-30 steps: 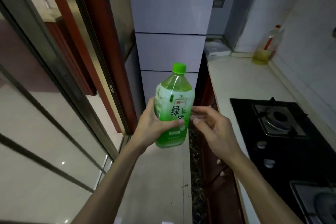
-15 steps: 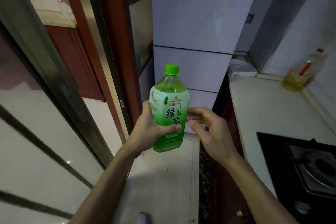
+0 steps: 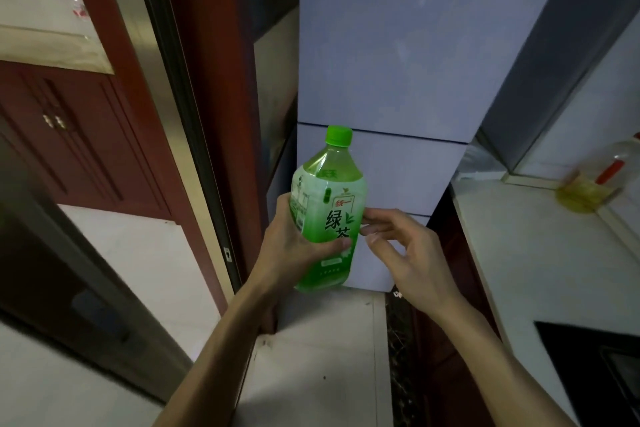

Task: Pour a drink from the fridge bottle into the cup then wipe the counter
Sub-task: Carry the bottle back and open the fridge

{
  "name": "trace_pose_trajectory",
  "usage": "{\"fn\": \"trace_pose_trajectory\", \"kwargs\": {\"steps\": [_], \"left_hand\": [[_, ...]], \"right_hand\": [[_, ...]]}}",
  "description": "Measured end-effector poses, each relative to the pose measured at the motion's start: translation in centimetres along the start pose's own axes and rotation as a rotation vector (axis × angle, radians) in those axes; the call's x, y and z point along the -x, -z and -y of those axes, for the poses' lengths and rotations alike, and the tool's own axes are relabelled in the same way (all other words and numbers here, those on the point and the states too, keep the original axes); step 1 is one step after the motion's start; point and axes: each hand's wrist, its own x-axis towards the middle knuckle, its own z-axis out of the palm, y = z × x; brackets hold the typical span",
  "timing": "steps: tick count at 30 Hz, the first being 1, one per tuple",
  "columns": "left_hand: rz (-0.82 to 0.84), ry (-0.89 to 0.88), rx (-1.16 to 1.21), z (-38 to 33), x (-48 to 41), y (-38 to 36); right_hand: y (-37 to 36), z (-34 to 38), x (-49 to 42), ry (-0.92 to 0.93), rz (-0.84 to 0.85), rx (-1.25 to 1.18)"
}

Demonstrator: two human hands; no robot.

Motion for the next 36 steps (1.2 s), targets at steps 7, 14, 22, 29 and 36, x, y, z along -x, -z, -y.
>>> {"fn": "trace_pose_trajectory", "kwargs": {"steps": [7, 14, 22, 29, 36], "left_hand": [[-0.059, 0.071, 0.014, 1.7, -7.0, 0.3], [-0.196, 0.109, -0.006, 2.4, -14.6, -2.0], [-0.371, 0.154, 0.014, 1.7, -22.0, -6.3], [-0.504, 0.222, 0.006, 2.6, -25.4, -6.6], [-0.542, 0.278, 0.022, 5.1, -28.6, -5.4]], "right_hand": [[-1.3, -3.9, -7.4, 0.030, 0.043, -0.011], [-0.3, -8.9, -16.4, 0.094, 0.143, -0.046], [2.9, -13.7, -26.7, 0.164, 0.276, -0.033], [1.7, -16.1, -32.6, 0.182, 0.442, -0.010], [-2.2, -16.4, -41.2, 0.382, 0.521, 0.325]]}}
